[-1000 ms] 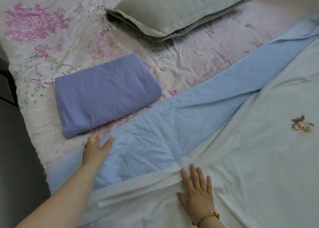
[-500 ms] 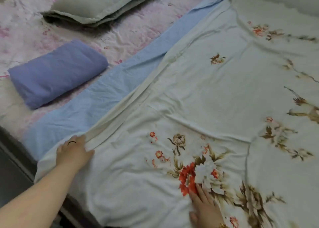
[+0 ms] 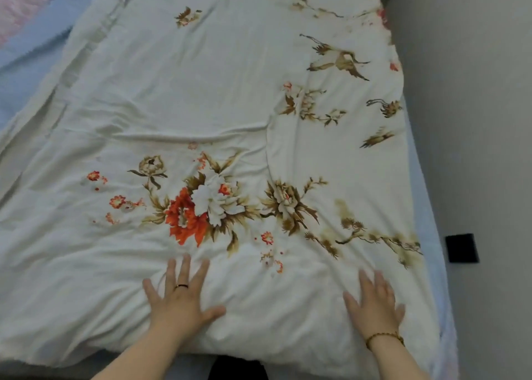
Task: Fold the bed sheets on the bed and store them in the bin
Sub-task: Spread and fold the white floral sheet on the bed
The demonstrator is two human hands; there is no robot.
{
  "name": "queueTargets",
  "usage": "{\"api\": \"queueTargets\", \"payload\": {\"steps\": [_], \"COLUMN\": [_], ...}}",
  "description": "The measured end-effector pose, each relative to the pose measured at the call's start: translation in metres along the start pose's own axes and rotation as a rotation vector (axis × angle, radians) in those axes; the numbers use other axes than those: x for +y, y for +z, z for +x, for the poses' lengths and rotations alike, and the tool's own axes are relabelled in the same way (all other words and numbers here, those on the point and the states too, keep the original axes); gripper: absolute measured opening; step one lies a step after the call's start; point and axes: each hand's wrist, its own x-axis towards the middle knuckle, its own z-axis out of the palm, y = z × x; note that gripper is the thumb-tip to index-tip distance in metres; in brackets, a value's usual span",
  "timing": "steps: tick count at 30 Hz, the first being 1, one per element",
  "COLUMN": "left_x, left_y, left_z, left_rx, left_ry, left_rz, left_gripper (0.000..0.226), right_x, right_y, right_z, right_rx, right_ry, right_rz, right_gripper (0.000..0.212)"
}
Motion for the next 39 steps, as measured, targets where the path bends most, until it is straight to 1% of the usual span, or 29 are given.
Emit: {"api": "queueTargets", "payload": {"steps": [1, 3, 5, 6, 7, 9, 10, 12, 14, 16, 17, 20, 22, 25, 28, 30, 31, 32, 33, 35, 36, 37, 38, 39], "left_x": [-0.001, 0.0, 0.002, 0.002, 0.003, 0.004, 0.005, 0.006, 0.006, 0.006, 0.006, 0.007, 0.007, 0.007, 0.013, 0.024, 0.032, 0.041, 0.052, 0.078, 0.092, 0.105, 0.116, 0.125], "left_y": [0.003, 0.009, 0.014, 0.016, 0.018, 0.022, 0.022, 0.024, 0.026, 0.027, 0.028, 0.031, 0.032, 0.037, 0.042, 0.047, 0.052, 0.06, 0.069, 0.086, 0.095, 0.102, 0.108, 0.111], "left_z": [0.004, 0.011, 0.014, 0.015, 0.015, 0.014, 0.013, 0.011, 0.01, 0.009, 0.008, 0.007, 0.006, -0.001, -0.012, -0.027, -0.036, -0.046, -0.062, -0.107, -0.128, -0.146, -0.157, -0.166], "left_rx": [0.007, 0.026, 0.053, 0.068, 0.087, 0.118, 0.12, 0.132, 0.148, 0.165, 0.171, 0.192, 0.216, 0.245, 0.287, 0.34, 0.366, 0.367, 0.334, 0.209, 0.154, 0.127, 0.146, 0.186], "left_ry": [-0.014, -0.019, -0.016, -0.017, -0.021, -0.023, -0.023, -0.019, -0.017, -0.01, -0.008, -0.014, -0.02, -0.03, -0.064, -0.056, -0.003, 0.091, 0.218, 0.477, 0.563, 0.631, 0.673, 0.676], "left_rz": [0.006, -0.011, -0.005, 0.004, 0.017, 0.029, 0.022, 0.013, 0.007, 0.003, 0.002, 0.003, 0.006, -0.001, -0.057, -0.11, -0.133, -0.17, -0.235, -0.359, -0.363, -0.349, -0.355, -0.388], "left_gripper": [0.094, 0.095, 0.095, 0.093, 0.091, 0.09, 0.091, 0.091, 0.091, 0.091, 0.091, 0.091, 0.09, 0.089, 0.081, 0.075, 0.076, 0.08, 0.092, 0.124, 0.131, 0.129, 0.122, 0.116], "right_x": [0.012, 0.03, 0.038, 0.043, 0.049, 0.069, 0.079, 0.097, 0.109, 0.114, 0.116, 0.119, 0.119, 0.12, 0.116, 0.111, 0.108, 0.106, 0.104, 0.095, 0.09, 0.084, 0.078, 0.072], "right_y": [0.004, 0.015, 0.022, 0.025, 0.026, 0.033, 0.036, 0.042, 0.042, 0.043, 0.045, 0.066, 0.087, 0.121, 0.131, 0.126, 0.12, 0.115, 0.108, 0.094, 0.087, 0.081, 0.075, 0.067], "right_z": [0.001, 0.001, 0.0, 0.0, -0.001, -0.003, -0.002, -0.007, -0.012, -0.021, -0.025, -0.037, -0.046, -0.059, -0.071, -0.078, -0.081, -0.083, -0.087, -0.099, -0.105, -0.111, -0.118, -0.127], "right_rx": [0.008, 0.037, 0.112, 0.182, 0.265, 0.4, 0.431, 0.425, 0.399, 0.342, 0.31, 0.202, 0.073, -0.116, -0.194, -0.218, -0.209, -0.19, -0.168, -0.133, -0.128, -0.13, -0.144, -0.155], "right_ry": [0.012, -0.021, -0.047, -0.026, 0.037, 0.194, 0.221, 0.196, 0.17, 0.19, 0.196, 0.216, 0.242, 0.267, 0.236, 0.17, 0.129, 0.092, 0.052, -0.039, -0.082, -0.117, -0.148, -0.179], "right_rz": [0.003, 0.009, 0.076, 0.145, 0.241, 0.51, 0.619, 0.724, 0.883, 1.056, 1.087, 1.132, 1.152, 1.157, 1.214, 1.265, 1.287, 1.307, 1.326, 1.342, 1.353, 1.367, 1.374, 1.37], "right_gripper": [0.06, 0.06, 0.059, 0.059, 0.06, 0.066, 0.068, 0.066, 0.064, 0.058, 0.055, 0.045, 0.039, 0.042, 0.042, 0.039, 0.038, 0.038, 0.037, 0.033, 0.027, 0.02, 0.016, 0.014]}}
